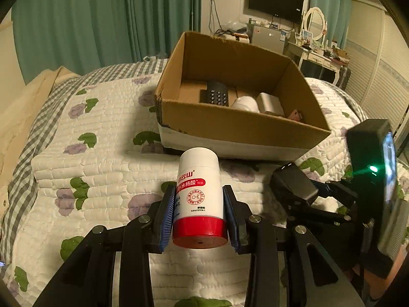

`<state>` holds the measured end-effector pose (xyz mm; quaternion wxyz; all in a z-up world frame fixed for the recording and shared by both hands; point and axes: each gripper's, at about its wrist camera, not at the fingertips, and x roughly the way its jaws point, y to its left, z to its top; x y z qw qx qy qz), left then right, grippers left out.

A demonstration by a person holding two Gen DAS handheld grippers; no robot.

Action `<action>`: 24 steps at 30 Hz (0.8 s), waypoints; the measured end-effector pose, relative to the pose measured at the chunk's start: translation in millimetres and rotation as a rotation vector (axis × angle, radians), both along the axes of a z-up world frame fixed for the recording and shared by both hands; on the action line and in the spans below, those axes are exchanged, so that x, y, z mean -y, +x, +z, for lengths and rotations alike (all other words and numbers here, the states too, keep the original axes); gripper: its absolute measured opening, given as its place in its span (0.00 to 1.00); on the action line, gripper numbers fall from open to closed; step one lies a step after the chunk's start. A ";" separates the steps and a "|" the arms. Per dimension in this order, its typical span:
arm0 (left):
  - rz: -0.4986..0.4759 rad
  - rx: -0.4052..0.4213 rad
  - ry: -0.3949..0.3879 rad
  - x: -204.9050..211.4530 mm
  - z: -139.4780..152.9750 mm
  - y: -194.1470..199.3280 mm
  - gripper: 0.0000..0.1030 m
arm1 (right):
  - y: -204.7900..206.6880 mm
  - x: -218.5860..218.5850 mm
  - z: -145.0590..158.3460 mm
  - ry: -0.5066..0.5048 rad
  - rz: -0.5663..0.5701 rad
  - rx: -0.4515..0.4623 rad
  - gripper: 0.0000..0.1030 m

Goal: Organize rigid objects
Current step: 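Carry the red-capped bottle and black adapter over the box with both tools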

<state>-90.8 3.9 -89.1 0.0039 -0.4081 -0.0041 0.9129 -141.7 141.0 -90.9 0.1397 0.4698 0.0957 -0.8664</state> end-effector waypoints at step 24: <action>-0.072 -0.105 -0.032 -15.1 80.9 -102.2 0.35 | -34.0 -13.7 185.2 -0.158 0.054 -0.370 0.37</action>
